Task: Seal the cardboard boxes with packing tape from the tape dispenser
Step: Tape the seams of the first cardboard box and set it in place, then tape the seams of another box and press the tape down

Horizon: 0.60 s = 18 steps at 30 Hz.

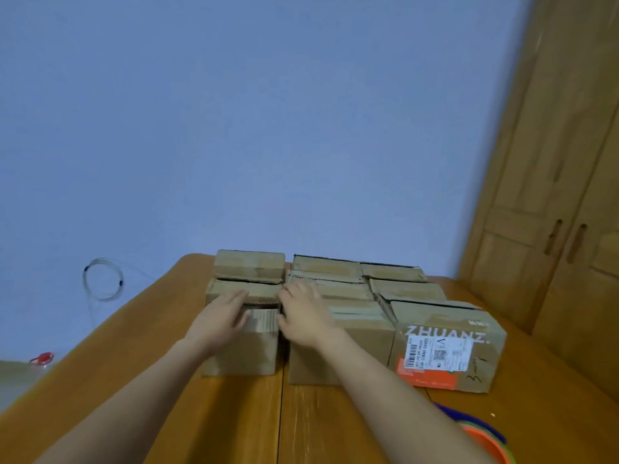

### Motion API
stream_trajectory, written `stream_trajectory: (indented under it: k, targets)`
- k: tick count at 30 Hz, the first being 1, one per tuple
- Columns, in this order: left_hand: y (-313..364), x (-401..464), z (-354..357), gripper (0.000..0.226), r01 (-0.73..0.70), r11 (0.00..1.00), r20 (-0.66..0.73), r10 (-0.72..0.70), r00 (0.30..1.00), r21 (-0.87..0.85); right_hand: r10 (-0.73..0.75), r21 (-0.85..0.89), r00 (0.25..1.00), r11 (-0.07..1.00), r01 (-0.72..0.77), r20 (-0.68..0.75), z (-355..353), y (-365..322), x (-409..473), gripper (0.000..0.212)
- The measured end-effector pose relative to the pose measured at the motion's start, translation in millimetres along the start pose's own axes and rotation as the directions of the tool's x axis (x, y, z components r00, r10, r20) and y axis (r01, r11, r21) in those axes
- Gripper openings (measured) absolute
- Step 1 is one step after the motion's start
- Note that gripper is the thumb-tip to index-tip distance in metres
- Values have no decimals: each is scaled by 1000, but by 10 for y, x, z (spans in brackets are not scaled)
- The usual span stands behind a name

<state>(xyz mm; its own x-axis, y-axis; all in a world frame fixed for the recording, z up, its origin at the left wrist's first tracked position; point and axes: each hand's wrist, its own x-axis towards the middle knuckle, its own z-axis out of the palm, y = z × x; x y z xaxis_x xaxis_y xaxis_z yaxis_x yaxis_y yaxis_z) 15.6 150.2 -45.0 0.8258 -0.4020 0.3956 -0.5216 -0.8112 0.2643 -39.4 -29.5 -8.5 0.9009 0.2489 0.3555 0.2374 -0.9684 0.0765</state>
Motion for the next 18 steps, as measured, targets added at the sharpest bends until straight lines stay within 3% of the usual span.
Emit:
stream_trajectory:
  k: [5, 14, 17, 18]
  targets:
    - [-18, 101, 81, 35, -2, 1000, -152, 0, 988, -11, 3, 1, 996, 1000, -3, 94, 248, -260, 217, 52]
    - [-226, 103, 284, 37, 44, 999, -38, -45, 998, -25, 19, -51, 959, 999, -4, 283, 505, -405, 345, 78]
    - [-214, 52, 317, 19, 39, 996, -73, -44, 996, -74, 22, -76, 959, 997, 0, 282, 534, -419, 339, 75]
    - [-227, 54, 332, 26, 51, 995, -89, -58, 994, -86, 23, -75, 962, 997, -2, 272, 535, -430, 338, 72]
